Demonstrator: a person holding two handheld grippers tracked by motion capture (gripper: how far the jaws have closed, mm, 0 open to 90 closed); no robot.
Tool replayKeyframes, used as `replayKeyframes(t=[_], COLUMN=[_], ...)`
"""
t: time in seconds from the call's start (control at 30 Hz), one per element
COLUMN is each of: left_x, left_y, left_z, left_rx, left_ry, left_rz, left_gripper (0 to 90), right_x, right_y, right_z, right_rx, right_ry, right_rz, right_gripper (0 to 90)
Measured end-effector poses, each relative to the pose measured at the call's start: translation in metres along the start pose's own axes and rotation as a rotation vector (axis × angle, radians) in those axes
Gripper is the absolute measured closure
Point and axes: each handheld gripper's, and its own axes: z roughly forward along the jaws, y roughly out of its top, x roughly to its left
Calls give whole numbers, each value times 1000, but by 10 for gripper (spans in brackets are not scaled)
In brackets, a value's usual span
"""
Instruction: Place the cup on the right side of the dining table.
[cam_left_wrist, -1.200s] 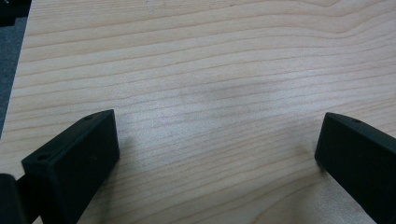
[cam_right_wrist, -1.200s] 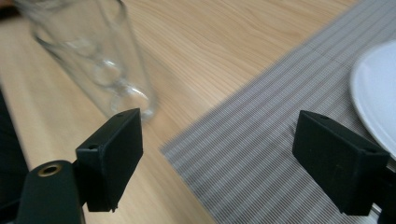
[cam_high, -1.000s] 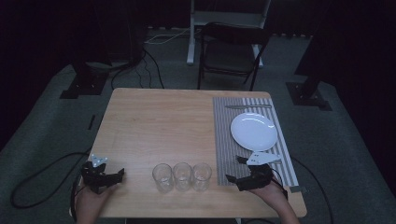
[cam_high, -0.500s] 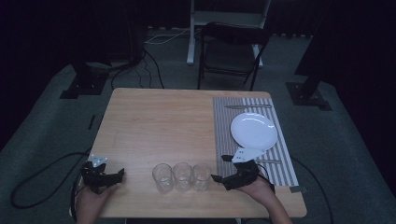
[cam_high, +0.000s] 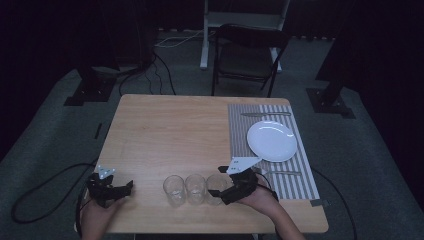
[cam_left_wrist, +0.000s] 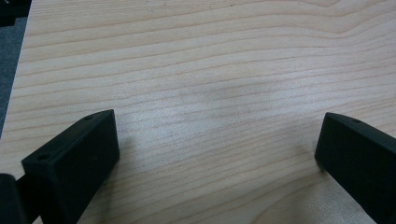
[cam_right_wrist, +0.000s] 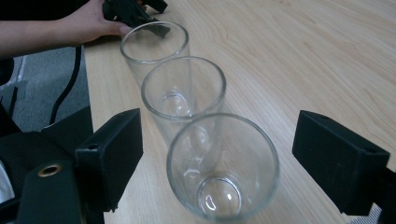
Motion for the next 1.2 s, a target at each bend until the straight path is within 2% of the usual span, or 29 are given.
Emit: replayKeyframes(t=[0.2, 0.4, 0.63, 0.93, 1.2], left_x=[0, 0, 0, 0, 0], left_y=[0, 0, 0, 0, 0], left_z=[0, 0, 0, 0, 0], left_rx=[-1, -1, 0, -1, -1], left_ry=[-1, 0, -1, 0, -1], left_rz=[0, 0, 1, 0, 0], left_gripper=[1, 1, 1, 1, 1], right_x=[2, 9, 12, 17, 20], right_y=[8, 19, 26, 30, 37], right_z=[8, 27, 39, 54, 60], right_rx=[14, 63, 102, 169, 238], right_ry=[22, 40, 49, 31, 6], right_rz=[-16, -49, -70, -106, -136], right_gripper=[160, 160, 160, 185, 197])
